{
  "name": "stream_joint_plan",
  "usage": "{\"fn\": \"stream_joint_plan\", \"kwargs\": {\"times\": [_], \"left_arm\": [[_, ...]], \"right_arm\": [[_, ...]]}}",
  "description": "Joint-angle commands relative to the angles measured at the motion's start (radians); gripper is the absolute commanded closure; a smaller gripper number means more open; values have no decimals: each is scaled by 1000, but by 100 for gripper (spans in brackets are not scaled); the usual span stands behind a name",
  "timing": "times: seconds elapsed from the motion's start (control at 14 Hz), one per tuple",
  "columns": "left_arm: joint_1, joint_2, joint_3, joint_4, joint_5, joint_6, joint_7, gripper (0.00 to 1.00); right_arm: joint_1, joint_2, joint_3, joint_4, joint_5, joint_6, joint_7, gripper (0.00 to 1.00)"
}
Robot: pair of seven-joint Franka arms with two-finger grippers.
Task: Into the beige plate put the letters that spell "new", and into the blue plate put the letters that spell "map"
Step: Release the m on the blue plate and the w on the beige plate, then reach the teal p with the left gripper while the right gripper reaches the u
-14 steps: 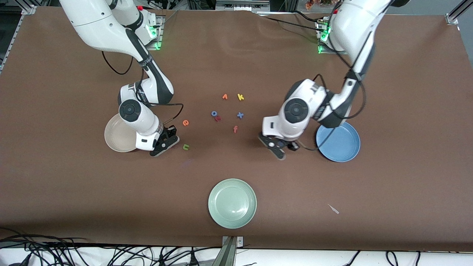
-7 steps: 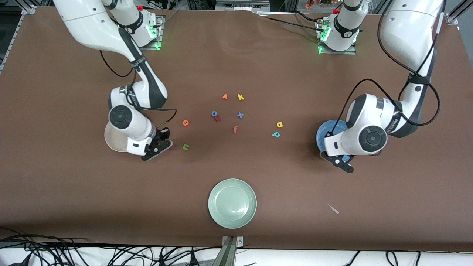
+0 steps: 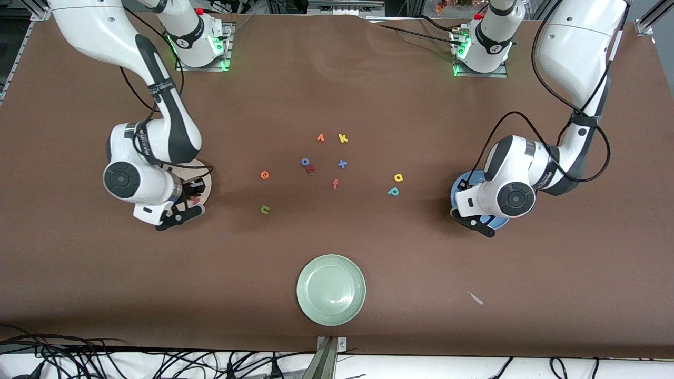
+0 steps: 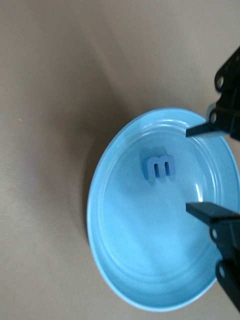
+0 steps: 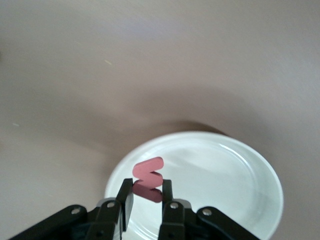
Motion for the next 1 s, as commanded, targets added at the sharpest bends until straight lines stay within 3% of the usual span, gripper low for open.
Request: {"fn": "stream_joint_plan", "kwargs": {"times": [0.0,0.07,0.14,0.36,0.64,0.93], "left_arm": [[-17,-59,-24,-1,28,-33,-25,0],[-15,-61,-56,9,26,-33,-36,0],[-17,-60,-84,22,26,-33,-78,0],[-29,-37,-187,25,19,-7,-325,0],[-126,49,-192,22,37,134,-580,0],[-146,121,-187,6,37,278,-619,0]], "right_arm": [[-40,9,0,-8,10,-38,9,92],[-51,9,0,-7,10,-49,9,51],[-56,9,1,-5,11,-50,12,1],[-46,5,3,7,91,-52,27,0],[15,6,9,41,97,-40,209,0],[93,14,9,62,109,1,470,0]]}}
